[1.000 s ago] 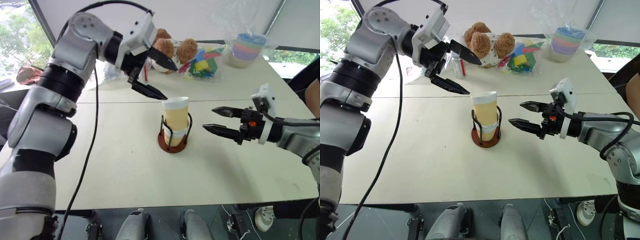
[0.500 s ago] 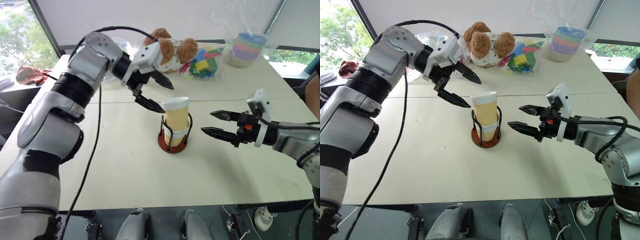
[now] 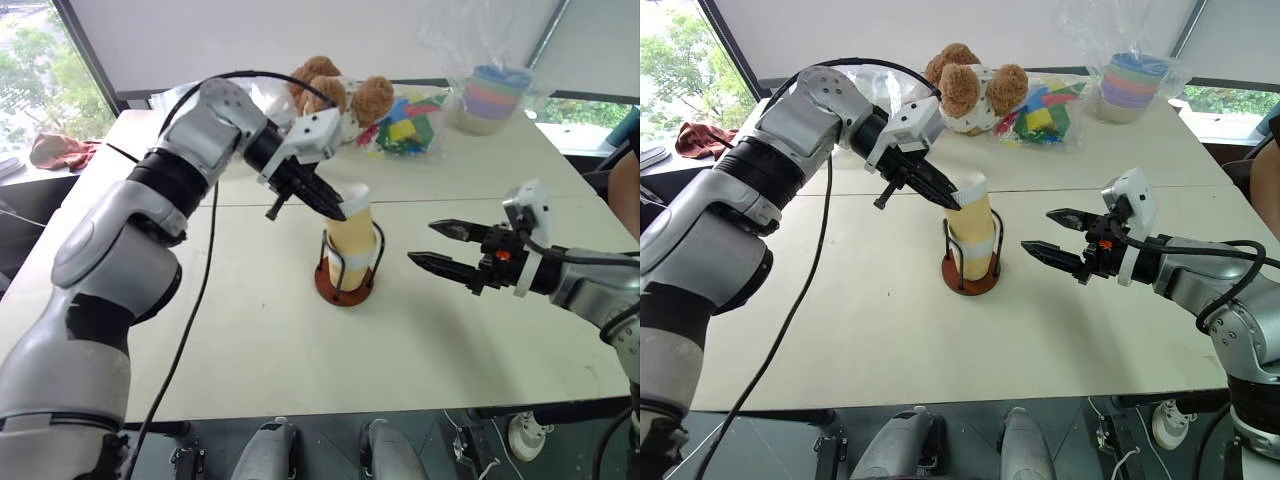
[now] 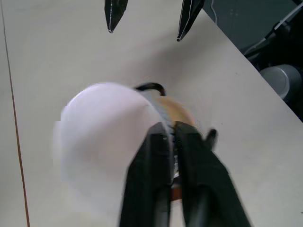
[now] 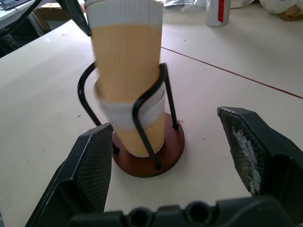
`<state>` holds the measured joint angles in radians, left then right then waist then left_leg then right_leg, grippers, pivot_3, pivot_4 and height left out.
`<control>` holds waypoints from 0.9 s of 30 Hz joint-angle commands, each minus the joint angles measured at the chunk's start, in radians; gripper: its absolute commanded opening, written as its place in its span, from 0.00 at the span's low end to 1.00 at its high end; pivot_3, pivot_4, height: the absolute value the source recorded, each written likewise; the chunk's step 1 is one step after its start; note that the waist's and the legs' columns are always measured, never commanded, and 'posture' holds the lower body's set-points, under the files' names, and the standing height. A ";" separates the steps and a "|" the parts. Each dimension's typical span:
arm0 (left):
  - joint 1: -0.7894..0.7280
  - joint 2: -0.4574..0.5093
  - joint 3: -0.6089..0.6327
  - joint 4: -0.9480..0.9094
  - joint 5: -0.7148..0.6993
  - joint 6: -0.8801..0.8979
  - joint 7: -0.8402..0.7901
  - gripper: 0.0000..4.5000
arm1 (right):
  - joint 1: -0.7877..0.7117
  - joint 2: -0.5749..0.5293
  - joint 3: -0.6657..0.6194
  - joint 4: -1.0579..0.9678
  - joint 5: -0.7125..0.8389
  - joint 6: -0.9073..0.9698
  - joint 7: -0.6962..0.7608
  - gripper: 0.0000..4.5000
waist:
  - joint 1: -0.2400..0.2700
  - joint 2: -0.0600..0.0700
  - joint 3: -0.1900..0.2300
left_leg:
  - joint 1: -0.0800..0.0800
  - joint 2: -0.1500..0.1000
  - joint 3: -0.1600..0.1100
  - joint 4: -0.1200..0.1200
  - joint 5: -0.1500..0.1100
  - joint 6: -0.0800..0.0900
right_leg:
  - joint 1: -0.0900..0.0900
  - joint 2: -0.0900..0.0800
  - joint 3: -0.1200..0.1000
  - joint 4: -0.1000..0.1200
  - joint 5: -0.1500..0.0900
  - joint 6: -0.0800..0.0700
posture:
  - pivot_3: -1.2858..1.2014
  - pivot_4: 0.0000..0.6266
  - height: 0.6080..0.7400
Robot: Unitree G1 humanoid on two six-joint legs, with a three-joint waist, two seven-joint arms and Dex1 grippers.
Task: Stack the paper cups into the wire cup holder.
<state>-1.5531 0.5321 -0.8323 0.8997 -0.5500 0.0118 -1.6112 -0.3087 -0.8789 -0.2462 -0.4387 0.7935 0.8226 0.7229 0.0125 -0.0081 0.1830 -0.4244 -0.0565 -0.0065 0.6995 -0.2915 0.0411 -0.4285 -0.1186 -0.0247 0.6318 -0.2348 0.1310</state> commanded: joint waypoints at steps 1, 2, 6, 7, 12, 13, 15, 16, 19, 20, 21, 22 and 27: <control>-0.068 -0.002 0.016 0.018 -0.012 -0.033 -0.003 0.01 | 0.001 0.004 -0.041 -0.034 0.017 -0.010 -0.003 0.85 | 0.001 0.000 0.000 | 0.000 0.000 0.000 0.000 0.000 0.000 | 0.000 0.000 0.000 0.000 0.000 0.000 | 0.52 0.24 1.00; -0.080 -0.001 0.019 0.021 -0.010 -0.044 -0.003 0.01 | 0.003 0.003 -0.042 -0.035 0.017 -0.010 -0.004 0.85 | 0.001 0.000 0.000 | 0.000 0.000 0.000 0.000 0.000 0.000 | 0.000 0.000 0.000 0.000 0.000 0.000 | 0.52 0.24 1.00; -0.109 0.032 -0.027 -0.028 -0.038 -0.062 -0.003 0.01 | 0.002 0.001 -0.043 -0.033 0.020 -0.009 -0.008 0.85 | 0.000 0.000 0.000 | 0.000 0.000 0.000 0.000 0.000 0.000 | 0.000 0.000 0.000 0.000 0.000 0.000 | 0.52 0.24 1.00; -0.111 0.049 -0.051 -0.062 -0.063 -0.050 -0.003 0.01 | 0.002 0.002 -0.043 -0.033 0.020 -0.010 -0.008 0.85 | -0.001 0.000 0.000 | 0.000 0.000 0.000 0.000 0.000 0.000 | 0.000 0.000 0.000 0.000 0.000 0.000 | 0.52 0.24 1.00; -0.109 0.086 -0.133 -0.139 -0.128 -0.042 -0.003 0.01 | 0.001 0.008 -0.040 -0.032 0.019 -0.014 -0.015 0.85 | 0.000 0.000 0.000 | 0.000 0.000 0.000 0.000 0.000 0.000 | 0.000 0.000 0.001 0.000 0.000 0.000 | 0.52 0.24 1.00; -0.108 0.086 -0.141 -0.140 -0.130 -0.050 -0.003 0.01 | 0.001 0.009 -0.040 -0.032 0.019 -0.015 -0.017 0.85 | 0.001 0.000 0.000 | 0.000 0.000 0.000 0.000 0.000 0.000 | 0.000 0.000 0.001 0.000 0.000 0.000 | 0.52 0.24 1.00; -0.108 0.090 -0.158 -0.145 -0.138 -0.056 -0.003 0.01 | 0.002 0.011 -0.042 -0.034 0.019 -0.015 -0.018 0.85 | 0.000 0.000 0.000 | 0.000 0.000 0.000 0.000 0.000 0.000 | 0.000 0.000 0.001 -0.001 0.000 0.000 | 0.52 0.24 1.00; -0.107 0.092 -0.165 -0.149 -0.141 -0.057 -0.003 0.01 | 0.003 0.011 -0.043 -0.035 0.019 -0.015 -0.019 0.85 | 0.000 0.000 0.000 | 0.000 0.000 0.000 0.000 0.000 0.000 | 0.000 0.000 0.001 -0.001 0.000 0.000 | 0.52 0.24 1.00; -0.104 0.100 -0.195 -0.154 -0.133 -0.079 -0.003 0.01 | 0.005 0.012 -0.047 -0.038 0.022 -0.014 -0.021 0.85 | -0.001 0.000 0.000 | 0.000 0.000 0.000 0.000 0.000 0.000 | 0.000 0.000 0.000 0.000 0.000 0.000 | 0.52 0.24 1.00; -0.103 0.096 -0.200 -0.146 -0.121 -0.101 -0.003 0.01 | 0.005 0.012 -0.049 -0.039 0.024 -0.013 -0.022 0.85 | -0.001 0.000 0.000 | 0.000 0.000 0.000 0.000 0.000 0.000 | 0.000 0.000 0.000 0.000 0.000 0.000 | 0.52 0.24 1.00; -0.102 0.092 -0.202 -0.136 -0.112 -0.114 -0.003 0.01 | 0.005 0.013 -0.051 -0.039 0.026 -0.013 -0.023 0.85 | -0.001 0.000 0.000 | 0.000 0.000 0.000 0.000 0.000 0.000 | 0.000 0.000 0.000 0.000 0.000 0.000 | 0.52 0.24 1.00; -0.102 0.083 -0.199 -0.120 -0.099 -0.139 -0.003 0.01 | 0.005 0.014 -0.051 -0.039 0.027 -0.013 -0.024 0.85 | 0.000 0.000 0.000 | 0.000 0.000 0.000 0.000 0.000 0.000 | 0.000 0.000 0.000 0.000 0.000 0.000 | 0.52 0.24 1.00; -0.121 0.043 -0.189 -0.041 -0.043 -0.216 -0.003 0.01 | 0.004 0.015 -0.051 -0.039 0.030 -0.013 -0.028 0.85 | 0.000 0.000 0.000 | 0.000 0.000 0.000 0.000 0.000 0.000 | 0.000 0.000 0.000 -0.001 0.000 0.000 | 0.52 0.24 1.00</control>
<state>-1.6370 0.5736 -1.0420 0.8496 -0.6023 -0.1841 -1.6112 -0.2987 -0.8666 -0.2588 -0.4453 0.8087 0.8225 0.6963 0.0129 -0.0081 0.1830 -0.4245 -0.0567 -0.0063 0.6999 -0.2916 0.0413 -0.4284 -0.1187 -0.0243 0.6307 -0.2349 0.1310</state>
